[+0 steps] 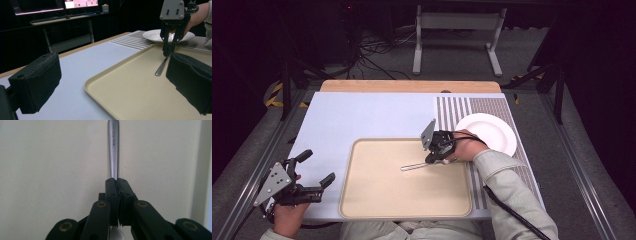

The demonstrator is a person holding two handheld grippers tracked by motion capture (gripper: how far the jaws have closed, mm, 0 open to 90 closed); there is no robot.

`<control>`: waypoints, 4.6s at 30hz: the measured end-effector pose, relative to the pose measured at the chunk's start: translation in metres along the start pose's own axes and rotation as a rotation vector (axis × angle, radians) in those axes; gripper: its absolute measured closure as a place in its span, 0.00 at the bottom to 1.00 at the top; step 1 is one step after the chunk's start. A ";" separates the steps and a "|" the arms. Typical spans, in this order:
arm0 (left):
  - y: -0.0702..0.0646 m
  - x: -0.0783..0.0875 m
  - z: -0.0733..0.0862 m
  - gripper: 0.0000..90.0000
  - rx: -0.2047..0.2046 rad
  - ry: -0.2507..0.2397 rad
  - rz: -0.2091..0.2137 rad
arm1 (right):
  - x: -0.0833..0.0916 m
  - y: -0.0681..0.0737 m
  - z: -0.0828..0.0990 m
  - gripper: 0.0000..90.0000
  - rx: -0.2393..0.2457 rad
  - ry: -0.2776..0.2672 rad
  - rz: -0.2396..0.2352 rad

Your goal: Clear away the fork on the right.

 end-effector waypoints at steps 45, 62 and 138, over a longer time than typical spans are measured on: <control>0.000 0.001 -0.001 0.01 -0.007 0.006 0.009 | -0.031 0.000 -0.021 1.00 -0.156 -0.085 0.013; -0.001 0.001 -0.001 0.01 -0.009 0.005 0.010 | -0.026 0.023 -0.012 1.00 -0.117 -0.022 -0.044; -0.002 -0.003 0.000 0.01 -0.006 0.015 0.010 | 0.083 0.083 0.077 0.31 -0.308 -0.390 0.271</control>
Point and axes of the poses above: each handheld gripper's, and its own axes: x roughly backward along the jaws, z roughly out of its underside, y roughly to its left, the point moved 1 cm from there along -x, roughly forward along the jaws, and after that the axes turned 7 degrees about -x, right-handed, at the moved point
